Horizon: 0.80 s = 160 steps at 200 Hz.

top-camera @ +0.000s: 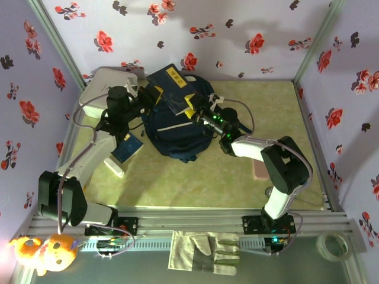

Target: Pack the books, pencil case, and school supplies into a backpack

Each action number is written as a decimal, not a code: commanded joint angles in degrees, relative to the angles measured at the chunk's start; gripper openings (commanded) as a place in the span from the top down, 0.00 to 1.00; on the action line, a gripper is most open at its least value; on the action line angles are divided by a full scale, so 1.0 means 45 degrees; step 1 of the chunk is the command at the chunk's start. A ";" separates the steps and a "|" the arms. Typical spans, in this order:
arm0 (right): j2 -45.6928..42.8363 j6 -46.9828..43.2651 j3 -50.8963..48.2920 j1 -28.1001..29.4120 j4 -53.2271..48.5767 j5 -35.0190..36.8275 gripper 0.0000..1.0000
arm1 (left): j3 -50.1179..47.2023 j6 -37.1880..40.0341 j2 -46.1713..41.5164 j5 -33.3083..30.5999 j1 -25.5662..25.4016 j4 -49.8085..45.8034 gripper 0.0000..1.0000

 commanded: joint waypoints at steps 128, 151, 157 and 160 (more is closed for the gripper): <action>-0.5220 -0.6716 -0.2416 -0.2216 -0.7991 0.1072 0.95 | 0.2405 1.0435 0.0497 -0.3082 -0.1345 -0.7489 0.01; -0.7209 -0.8321 -0.2445 -0.2522 -1.1417 0.2562 0.92 | 0.3156 1.2486 0.1510 -0.3434 -0.2131 -0.7931 0.00; -0.7636 -0.8654 -0.2437 -0.2616 -1.2091 0.2807 0.91 | 0.3390 1.3197 0.1780 -0.3527 -0.2374 -0.8080 0.00; -0.7863 -0.8819 -0.2430 -0.2655 -1.2415 0.2882 0.91 | 0.3493 1.3581 0.1941 -0.3631 -0.2527 -0.8170 0.00</action>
